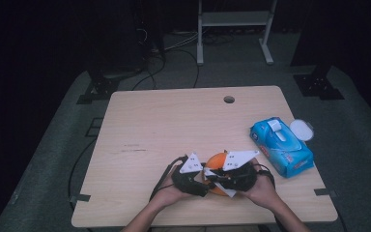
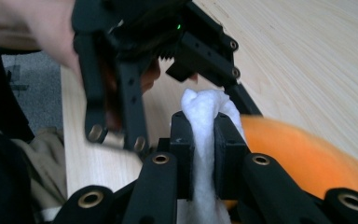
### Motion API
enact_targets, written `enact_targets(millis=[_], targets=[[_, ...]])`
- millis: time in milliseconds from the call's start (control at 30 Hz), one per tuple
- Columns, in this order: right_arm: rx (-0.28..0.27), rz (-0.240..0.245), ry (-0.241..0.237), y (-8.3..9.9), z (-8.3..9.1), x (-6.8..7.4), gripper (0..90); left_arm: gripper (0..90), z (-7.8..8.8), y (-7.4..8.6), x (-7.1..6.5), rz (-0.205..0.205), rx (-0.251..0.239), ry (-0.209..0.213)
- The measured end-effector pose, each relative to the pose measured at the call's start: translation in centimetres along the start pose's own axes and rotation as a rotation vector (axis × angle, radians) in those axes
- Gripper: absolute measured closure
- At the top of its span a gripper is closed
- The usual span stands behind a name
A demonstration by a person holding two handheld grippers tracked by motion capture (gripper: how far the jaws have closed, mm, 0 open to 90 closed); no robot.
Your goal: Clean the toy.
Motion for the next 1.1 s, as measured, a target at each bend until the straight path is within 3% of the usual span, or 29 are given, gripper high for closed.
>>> enact_targets(millis=[167,233,333,400,733,933,1100], targets=[[-0.017,-0.020,0.064,-0.2,1.1,-1.4,79.8,28.6,0.0,-0.1,-0.7,-0.085,0.016,-0.010],[-0.015,-0.043,0.115,0.3,2.1,-2.8,79.8,28.6,0.0,0.1,-0.6,-0.092,0.019,-0.006],[-0.010,-0.076,0.139,1.4,2.9,-4.0,79.8,27.8,0.1,0.3,-0.4,-0.070,0.010,0.011],[-0.013,-0.093,0.132,2.0,3.2,-4.3,79.8,26.0,0.1,0.4,-0.2,-0.043,-0.004,0.033],[-0.012,-0.058,0.085,1.6,2.5,-2.9,76.1,24.7,0.5,0.9,-0.1,-0.060,0.018,0.055],[-0.016,-0.065,0.046,1.4,3.2,-3.0,66.5,24.6,0.4,1.0,0.0,-0.049,0.014,0.057],[-0.010,-0.056,0.035,1.4,4.4,-3.4,64.0,24.4,0.5,1.0,0.1,-0.044,0.015,0.059]])
Point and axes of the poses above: each handheld gripper's, and its own axes: z roughly backward along the jaws, y roughly out of its underside, x roughly to its left, the point moved 4 cm from there along -z, roughly forward along the jaws, and after that the axes turned 5 degrees about -z, right-handed, at the moved point
